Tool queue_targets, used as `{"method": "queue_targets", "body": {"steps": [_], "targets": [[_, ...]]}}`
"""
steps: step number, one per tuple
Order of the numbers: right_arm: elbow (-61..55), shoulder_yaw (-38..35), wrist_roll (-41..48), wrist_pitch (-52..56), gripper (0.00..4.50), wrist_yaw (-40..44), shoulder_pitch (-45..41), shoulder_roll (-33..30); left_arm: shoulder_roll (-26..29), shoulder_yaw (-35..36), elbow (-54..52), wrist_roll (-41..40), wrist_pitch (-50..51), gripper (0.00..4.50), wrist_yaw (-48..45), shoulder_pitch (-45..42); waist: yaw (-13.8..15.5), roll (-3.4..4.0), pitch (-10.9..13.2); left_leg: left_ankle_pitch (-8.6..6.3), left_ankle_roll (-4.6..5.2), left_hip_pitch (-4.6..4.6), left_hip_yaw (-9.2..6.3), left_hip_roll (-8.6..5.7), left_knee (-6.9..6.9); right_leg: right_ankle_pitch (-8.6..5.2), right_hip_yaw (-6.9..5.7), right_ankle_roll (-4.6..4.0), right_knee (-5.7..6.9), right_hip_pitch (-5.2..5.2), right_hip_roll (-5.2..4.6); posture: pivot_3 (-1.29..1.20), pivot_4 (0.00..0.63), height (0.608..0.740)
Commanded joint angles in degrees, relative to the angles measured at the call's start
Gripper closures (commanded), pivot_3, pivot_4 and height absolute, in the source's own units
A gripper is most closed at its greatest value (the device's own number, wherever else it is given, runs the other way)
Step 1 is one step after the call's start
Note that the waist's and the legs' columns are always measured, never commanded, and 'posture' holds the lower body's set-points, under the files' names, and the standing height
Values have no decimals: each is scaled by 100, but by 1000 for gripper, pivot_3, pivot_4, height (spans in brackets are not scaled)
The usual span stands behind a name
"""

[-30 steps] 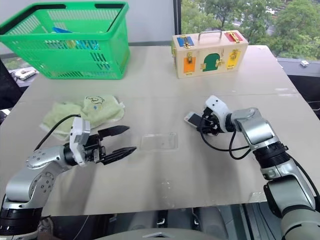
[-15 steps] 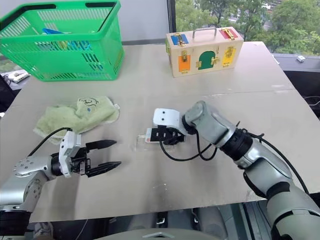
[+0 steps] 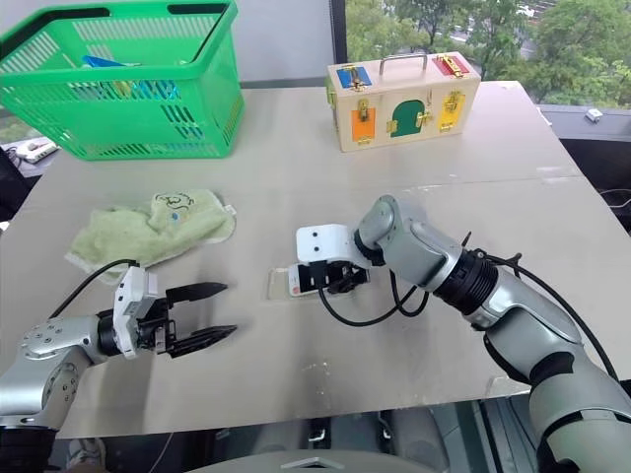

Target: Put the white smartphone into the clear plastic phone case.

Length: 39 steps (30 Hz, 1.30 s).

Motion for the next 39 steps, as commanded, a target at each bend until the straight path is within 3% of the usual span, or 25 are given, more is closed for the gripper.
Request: {"method": "queue_targets", "body": {"steps": [1,6,7,9,19,23,27,30,37,39], "targets": [[32,144,-126,-60,1736,116,13,91,-34,73,-15,13,-111,0,55,-109,0,-1,0,0,0,0,0,0,0,0,0,0,0,0,0,0,150,740],[80,-130,2,137,1736,37,172,313,-81,48,19,120,-172,0,158,-136,-29,-4,-3,0,0,2,2,2,0,0,1,1,2,1,4,0,150,740],[24,-189,48,171,713,79,189,325,-86,42,25,134,-180,0,159,-134,-29,-4,-3,0,-1,3,2,3,0,0,-1,1,3,0,3,0,150,740],[-60,-349,126,251,75,73,200,379,-87,19,38,153,-180,0,165,-149,-23,-1,0,1,-1,3,0,4,0,1,-4,0,3,0,3,0,150,740],[-946,-1718,1101,1301,75,-185,208,451,-83,-305,421,647,-196,0,482,-696,14,-3,9,0,-1,-6,0,-2,0,5,-7,-3,-1,-1,-3,0,150,740],[-1467,-2124,1417,1491,0,-354,522,158,-86,-459,439,750,-246,1206,436,-870,14,-7,11,0,-1,-8,0,-2,0,5,-8,-4,-4,-2,-6,0,150,740],[-1918,-2485,1610,1460,0,-629,1054,-191,-50,-622,548,904,-325,3179,390,-1080,12,-10,14,0,0,-10,0,-2,-3,4,-9,-4,-6,-2,-6,0,150,740],[-2213,-2735,1711,1548,944,-871,1517,-486,0,-731,691,1040,-376,4500,362,-1229,9,-11,17,0,0,-10,0,-2,-3,3,-9,-2,-4,-2,-5,0,150,740],[-2304,-2720,1460,1191,4298,-1459,2242,-1019,57,-980,1124,1324,-496,4500,234,-1557,6,-13,20,0,0,-10,2,-2,-3,-9,-6,19,-4,-3,-2,0,150,740],[-2107,-2540,1322,1001,4472,-1611,2275,-997,49,-1067,1194,1381,-531,4500,195,-1609,5,-13,20,0,0,-9,3,-2,-2,-9,-6,20,-4,-4,-1,0,150,740]]}}
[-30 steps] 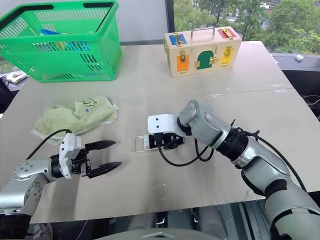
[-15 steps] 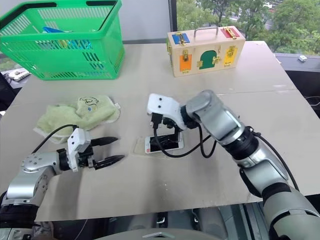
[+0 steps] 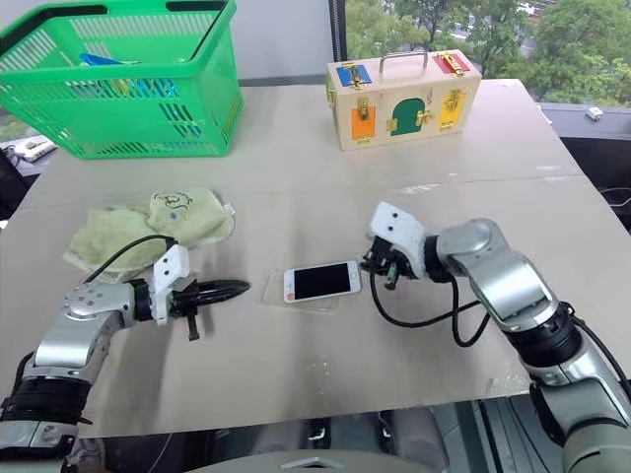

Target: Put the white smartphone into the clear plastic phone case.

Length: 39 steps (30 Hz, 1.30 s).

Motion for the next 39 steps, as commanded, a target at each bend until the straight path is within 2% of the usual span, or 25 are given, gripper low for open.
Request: {"method": "queue_targets", "body": {"steps": [1,7,16,28,39], "targets": [[149,202,-201,-391,4472,-265,-22,56,54,-117,68,113,-114,4500,-108,-92,3,-1,0,0,0,1,0,0,0,0,0,0,0,0,1,0,150,740],[423,554,-36,-653,4472,2,-97,257,37,-267,12,126,-34,4500,-210,-125,29,0,0,0,1,1,1,-1,0,0,1,1,0,2,1,0,150,740],[216,556,414,-637,4472,374,-154,325,-13,-363,-422,-29,234,4500,-242,66,21,0,0,0,1,1,7,-3,2,-2,2,4,0,3,-1,0,150,740],[-240,247,772,-444,4472,301,209,-134,-185,-496,-803,-100,433,4500,-227,230,41,0,0,0,1,1,5,-4,2,-2,3,4,-1,4,-2,0,150,740],[-850,-482,988,-451,4472,-35,807,-707,-789,-926,-660,27,408,4500,-122,-149,173,-1,0,0,2,2,0,-7,9,-1,2,5,1,8,-1,0,150,740]]}}
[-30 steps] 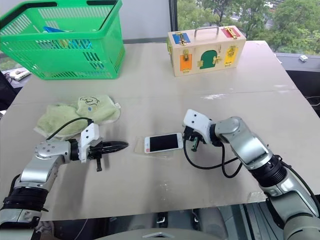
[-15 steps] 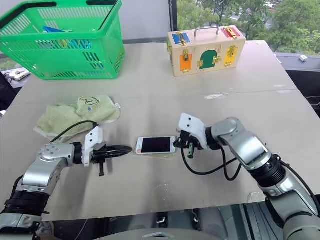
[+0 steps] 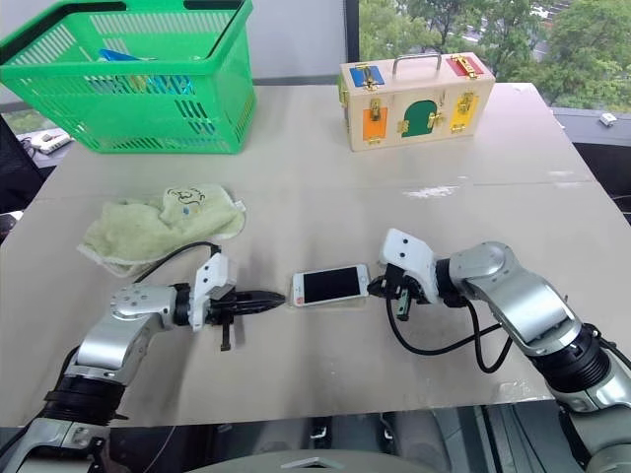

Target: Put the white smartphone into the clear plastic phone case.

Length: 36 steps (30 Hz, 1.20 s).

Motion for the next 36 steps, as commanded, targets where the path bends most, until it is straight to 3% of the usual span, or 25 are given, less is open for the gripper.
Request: {"method": "queue_targets", "body": {"steps": [1,16,27,36], "targets": [[-368,-437,51,-150,4472,-238,111,-64,-181,-265,61,73,-62,4500,6,-101,1,0,0,0,0,0,0,0,0,0,0,0,0,0,0,0,150,740],[-590,-956,391,-228,4472,-713,249,61,-1031,-765,336,244,76,4500,329,-937,30,-3,2,1,3,0,-11,-7,15,3,1,6,0,15,23,0,150,740],[481,56,-359,-510,4472,-1200,-357,783,-574,-217,-191,-229,497,4500,358,-719,-156,-16,12,2,-1,8,-27,18,4,1,8,0,8,10,64,0,150,740],[1241,1191,-726,-401,4472,-616,-694,858,-358,173,-836,-511,865,4500,665,-276,-148,-17,12,2,-1,6,-10,6,9,3,17,4,4,12,42,0,150,740]]}}
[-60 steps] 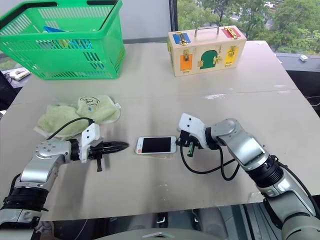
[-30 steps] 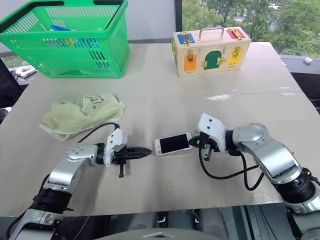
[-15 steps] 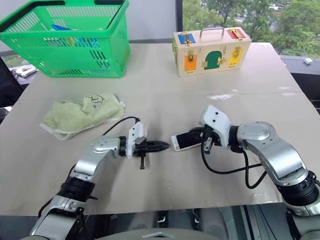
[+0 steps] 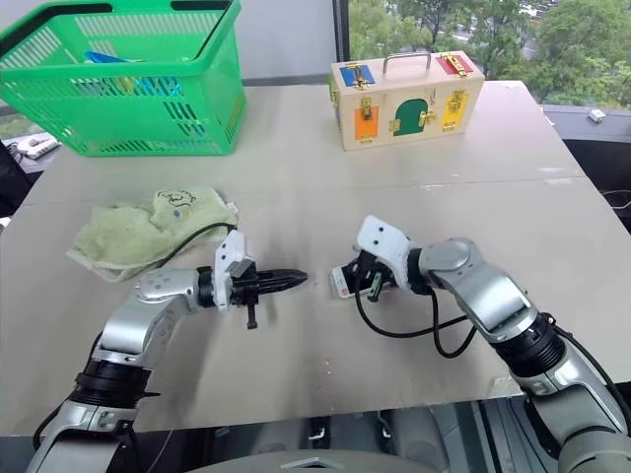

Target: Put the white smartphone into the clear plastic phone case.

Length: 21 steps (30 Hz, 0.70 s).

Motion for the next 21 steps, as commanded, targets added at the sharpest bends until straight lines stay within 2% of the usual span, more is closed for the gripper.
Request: {"method": "queue_targets", "body": {"steps": [1,5,13,21], "targets": [[388,417,-301,56,4472,166,-99,-58,23,110,-372,-151,110,4500,142,105,-3,-3,-2,0,0,0,1,0,0,0,0,0,1,0,0,0,150,740],[808,792,-590,316,4472,234,-136,-168,-19,83,-505,-173,201,4500,297,136,2,-5,-9,0,0,16,-6,2,0,0,-5,-1,4,11,1,0,150,740],[809,642,-417,720,4472,212,98,-124,-109,-2,-517,-176,264,4500,436,58,37,-12,-47,0,0,43,-16,-4,4,-2,-20,-4,0,47,-35,0,150,740],[1242,478,-639,561,4472,-118,117,-2,-144,-47,-488,-156,253,4500,426,22,70,-16,-90,0,0,44,-20,-6,4,-4,-26,-6,-2,50,-40,0,150,740]]}}
